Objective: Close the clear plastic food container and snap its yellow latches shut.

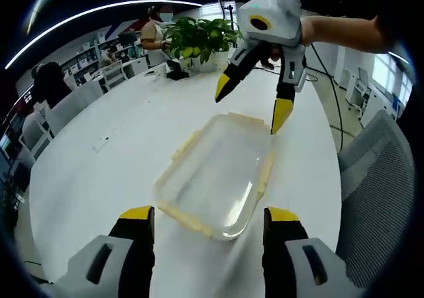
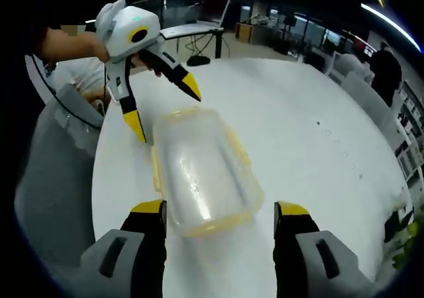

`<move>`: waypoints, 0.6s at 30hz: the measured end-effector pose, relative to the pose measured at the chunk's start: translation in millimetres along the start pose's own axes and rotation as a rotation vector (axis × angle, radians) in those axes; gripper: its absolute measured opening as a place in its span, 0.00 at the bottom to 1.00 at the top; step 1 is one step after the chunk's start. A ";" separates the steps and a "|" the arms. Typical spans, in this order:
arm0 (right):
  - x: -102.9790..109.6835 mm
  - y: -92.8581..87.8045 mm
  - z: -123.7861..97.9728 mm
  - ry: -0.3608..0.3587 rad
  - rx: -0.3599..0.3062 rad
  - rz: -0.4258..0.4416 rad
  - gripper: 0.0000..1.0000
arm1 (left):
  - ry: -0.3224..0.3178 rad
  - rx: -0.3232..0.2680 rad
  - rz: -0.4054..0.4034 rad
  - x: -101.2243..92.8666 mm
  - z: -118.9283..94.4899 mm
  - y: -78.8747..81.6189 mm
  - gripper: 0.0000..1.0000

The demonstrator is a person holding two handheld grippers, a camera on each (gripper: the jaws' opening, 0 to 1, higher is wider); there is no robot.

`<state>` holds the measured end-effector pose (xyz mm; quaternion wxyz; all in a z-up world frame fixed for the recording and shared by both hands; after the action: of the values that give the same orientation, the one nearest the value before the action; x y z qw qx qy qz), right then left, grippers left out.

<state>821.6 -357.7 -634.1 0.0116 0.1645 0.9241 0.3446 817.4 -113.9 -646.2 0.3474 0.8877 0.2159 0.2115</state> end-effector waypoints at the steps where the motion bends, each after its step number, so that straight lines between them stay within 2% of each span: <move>1: 0.9 -2.0 0.8 -0.003 -0.001 0.004 0.62 | -0.002 0.003 0.002 0.0 1.5 -0.6 0.62; 7: 4.6 -9.0 4.6 -0.024 -0.015 0.030 0.60 | -0.007 0.009 0.002 -0.4 6.4 -2.4 0.60; 12: 8.8 -9.1 7.0 -0.019 -0.059 0.066 0.57 | 0.002 0.003 0.008 -1.0 6.5 -5.2 0.58; 15: 12.3 -10.9 8.3 -0.024 -0.046 0.067 0.58 | -0.007 0.011 -0.001 -1.7 5.8 -8.0 0.54; 18: 14.2 -11.5 6.3 -0.032 -0.084 0.094 0.59 | -0.007 0.011 -0.004 -3.4 4.5 -10.4 0.54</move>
<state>805.6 -357.4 -645.0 0.0173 0.2127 0.8998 0.3806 814.5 -111.1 -657.3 0.3436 0.8899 0.2177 0.2065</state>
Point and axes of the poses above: the point that each gripper's makers call its tool centre point, and the gripper's own axes: z roughly forward along the fingers, x roughly to its left, y roughly out of its top, the point moved 10 cm from there along -z, roughly backward along the fingers, and after that the axes turned 10 degrees about y, right-handed, at the moved point
